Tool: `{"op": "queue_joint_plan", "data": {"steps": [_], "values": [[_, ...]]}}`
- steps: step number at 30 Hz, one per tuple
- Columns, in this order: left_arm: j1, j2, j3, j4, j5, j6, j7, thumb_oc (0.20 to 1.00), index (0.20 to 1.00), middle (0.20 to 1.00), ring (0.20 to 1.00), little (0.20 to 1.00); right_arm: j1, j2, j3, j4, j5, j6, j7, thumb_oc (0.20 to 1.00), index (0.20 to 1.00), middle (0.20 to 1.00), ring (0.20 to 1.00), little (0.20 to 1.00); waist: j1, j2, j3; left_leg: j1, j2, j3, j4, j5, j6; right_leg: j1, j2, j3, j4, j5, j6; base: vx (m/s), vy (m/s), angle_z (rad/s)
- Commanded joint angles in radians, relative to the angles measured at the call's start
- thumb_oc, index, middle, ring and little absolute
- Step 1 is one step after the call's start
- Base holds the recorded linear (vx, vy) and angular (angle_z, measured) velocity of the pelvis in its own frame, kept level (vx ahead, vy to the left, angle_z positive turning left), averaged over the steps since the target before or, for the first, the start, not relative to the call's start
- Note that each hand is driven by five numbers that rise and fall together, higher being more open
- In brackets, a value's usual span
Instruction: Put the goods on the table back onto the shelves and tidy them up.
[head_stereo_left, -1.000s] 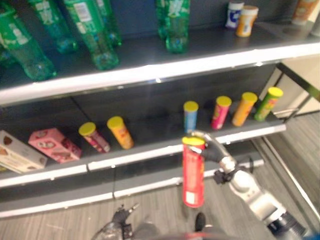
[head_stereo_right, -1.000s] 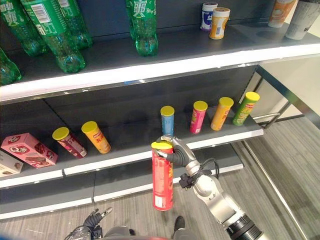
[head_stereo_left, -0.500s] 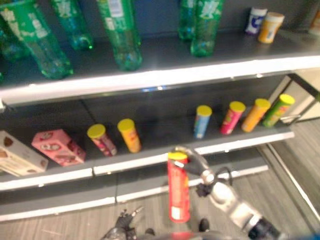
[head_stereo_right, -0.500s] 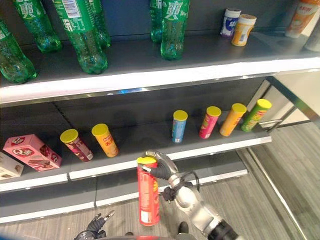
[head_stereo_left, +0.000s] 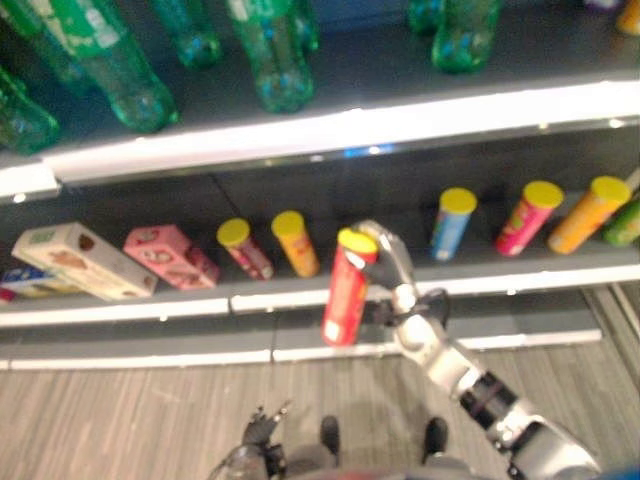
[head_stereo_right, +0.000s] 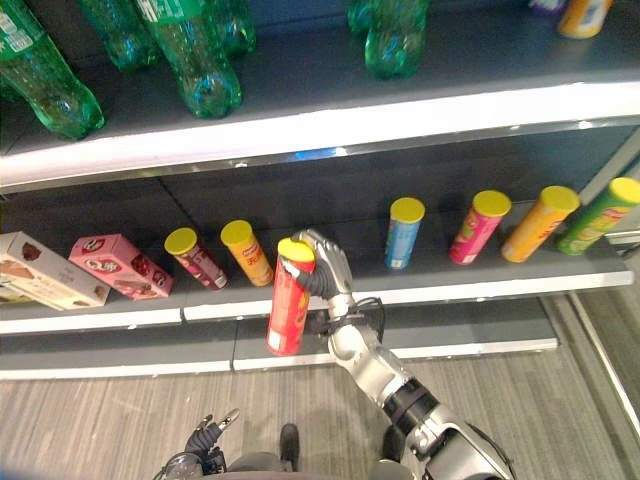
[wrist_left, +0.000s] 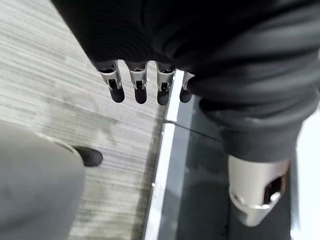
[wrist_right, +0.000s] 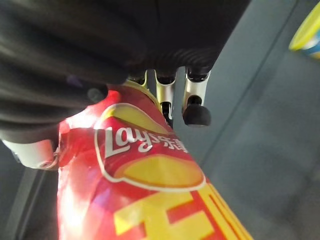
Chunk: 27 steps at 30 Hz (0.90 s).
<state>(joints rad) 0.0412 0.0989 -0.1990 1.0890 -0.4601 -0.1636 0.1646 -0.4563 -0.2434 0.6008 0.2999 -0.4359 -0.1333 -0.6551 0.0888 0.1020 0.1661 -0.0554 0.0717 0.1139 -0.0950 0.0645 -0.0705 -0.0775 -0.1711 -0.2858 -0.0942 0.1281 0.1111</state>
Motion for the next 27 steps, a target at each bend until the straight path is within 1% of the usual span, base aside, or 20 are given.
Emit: {"op": "queue_joint_plan", "data": {"steps": [1, 2, 3, 4, 10, 13, 14, 17, 18, 21, 27], "values": [[-0.071, -0.005, -0.11, 0.07, -0.007, -0.015, 0.018, 1.0, 1.0, 1.0, 1.0, 1.0, -0.197, 0.012, -0.103, -0.059, -0.107, -0.038, -0.142, 0.2, 0.2, 0.2, 0.2, 0.2, 0.056, 0.005, 0.092, -0.006, -0.047, -0.025, 0.008, -0.048, 0.001, 0.041, -0.049, 0.032, 0.007, -0.033, 0.045, -0.05, 0.024, 0.26], [-0.073, -0.005, -0.111, 0.07, -0.007, -0.015, 0.018, 1.0, 1.0, 1.0, 1.0, 1.0, -0.198, 0.012, -0.103, -0.059, -0.108, -0.038, -0.143, 0.2, 0.2, 0.2, 0.2, 0.2, 0.056, 0.005, 0.09, -0.009, -0.047, -0.025, 0.008, -0.047, 0.002, 0.039, -0.049, 0.032, 0.007, -0.033, 0.046, -0.06, 0.028, 0.32], [-0.095, 0.0, -0.126, 0.066, 0.001, -0.019, 0.02, 1.0, 1.0, 1.0, 1.0, 1.0, -0.241, -0.027, -0.125, -0.079, -0.174, -0.021, -0.183, 0.2, 0.2, 0.2, 0.2, 0.2, 0.067, 0.019, 0.098, -0.043, -0.055, -0.038, 0.008, -0.037, -0.002, 0.011, -0.058, 0.023, 0.007, -0.023, 0.049, -0.05, 0.023, 0.27], [-0.106, -0.001, -0.131, 0.067, 0.005, -0.021, 0.02, 1.0, 1.0, 1.0, 1.0, 1.0, -0.259, -0.041, -0.136, -0.092, -0.197, -0.011, -0.197, 0.2, 0.2, 0.2, 0.2, 0.2, 0.071, 0.025, 0.101, -0.06, -0.059, -0.045, 0.008, -0.032, -0.002, -0.002, -0.063, 0.018, 0.009, -0.019, 0.051, -0.07, 0.024, 0.19], [-0.143, 0.003, -0.158, 0.032, 0.008, -0.05, 0.035, 1.0, 1.0, 1.0, 1.0, 1.0, -0.342, -0.126, -0.161, -0.136, -0.314, 0.017, -0.252, 0.2, 0.2, 0.2, 0.2, 0.2, 0.088, 0.069, 0.124, -0.154, -0.081, -0.063, 0.008, -0.005, -0.011, -0.078, -0.094, -0.002, 0.014, 0.004, 0.061, -0.03, 0.014, 0.15], [-0.143, 0.008, -0.149, -0.002, 0.006, -0.073, 0.044, 1.0, 1.0, 1.0, 1.0, 1.0, -0.355, -0.183, -0.138, -0.127, -0.362, 0.035, -0.255, 0.2, 0.2, 0.2, 0.2, 0.2, 0.087, 0.088, 0.13, -0.187, -0.091, -0.065, 0.008, 0.0, -0.014, -0.109, -0.109, -0.003, 0.016, 0.013, 0.068, -0.03, 0.014, 0.11], [-0.136, 0.012, -0.146, -0.053, -0.016, -0.09, 0.043, 1.0, 1.0, 1.0, 1.0, 1.0, -0.36, -0.215, -0.124, -0.117, -0.372, 0.037, -0.246, 0.2, 0.2, 0.2, 0.2, 0.2, 0.085, 0.102, 0.132, -0.211, -0.098, -0.062, 0.008, 0.005, -0.015, -0.135, -0.117, 0.001, 0.018, 0.023, 0.072, -0.03, 0.009, 0.06], [-0.128, 0.021, -0.133, -0.091, -0.038, -0.105, 0.056, 1.0, 1.0, 1.0, 1.0, 1.0, -0.369, -0.255, -0.103, -0.112, -0.385, 0.042, -0.244, 0.2, 0.2, 0.2, 0.2, 0.2, 0.081, 0.113, 0.134, -0.237, -0.101, -0.058, 0.008, 0.01, -0.016, -0.164, -0.123, 0.009, 0.019, 0.03, 0.075, -0.01, -0.012, -0.03], [-0.126, 0.029, -0.128, -0.129, -0.032, -0.126, 0.085, 1.0, 1.0, 1.0, 1.0, 1.0, -0.383, -0.279, -0.072, -0.083, -0.396, 0.049, -0.249, 0.2, 0.2, 0.2, 0.2, 0.2, 0.084, 0.125, 0.139, -0.264, -0.102, -0.05, 0.008, 0.012, -0.02, -0.194, -0.128, 0.016, 0.022, 0.032, 0.078, -0.03, -0.037, -0.09], [-0.117, 0.032, -0.12, -0.148, -0.011, -0.136, 0.113, 1.0, 1.0, 1.0, 1.0, 1.0, -0.389, -0.306, -0.067, -0.064, -0.389, 0.056, -0.265, 0.2, 0.2, 0.2, 0.2, 0.2, 0.086, 0.131, 0.135, -0.287, -0.103, -0.046, 0.008, 0.014, -0.021, -0.222, -0.13, 0.024, 0.024, 0.035, 0.08, 0.0, -0.042, -0.1], [-0.115, 0.038, -0.114, -0.146, 0.046, -0.138, 0.164, 1.0, 1.0, 1.0, 1.0, 1.0, -0.397, -0.321, -0.077, -0.055, -0.383, 0.049, -0.311, 0.2, 0.2, 0.2, 0.2, 0.2, 0.094, 0.135, 0.127, -0.317, -0.104, -0.043, 0.008, 0.018, -0.021, -0.259, -0.131, 0.031, 0.025, 0.04, 0.082, 0.0, 0.0, 0.0]]}}
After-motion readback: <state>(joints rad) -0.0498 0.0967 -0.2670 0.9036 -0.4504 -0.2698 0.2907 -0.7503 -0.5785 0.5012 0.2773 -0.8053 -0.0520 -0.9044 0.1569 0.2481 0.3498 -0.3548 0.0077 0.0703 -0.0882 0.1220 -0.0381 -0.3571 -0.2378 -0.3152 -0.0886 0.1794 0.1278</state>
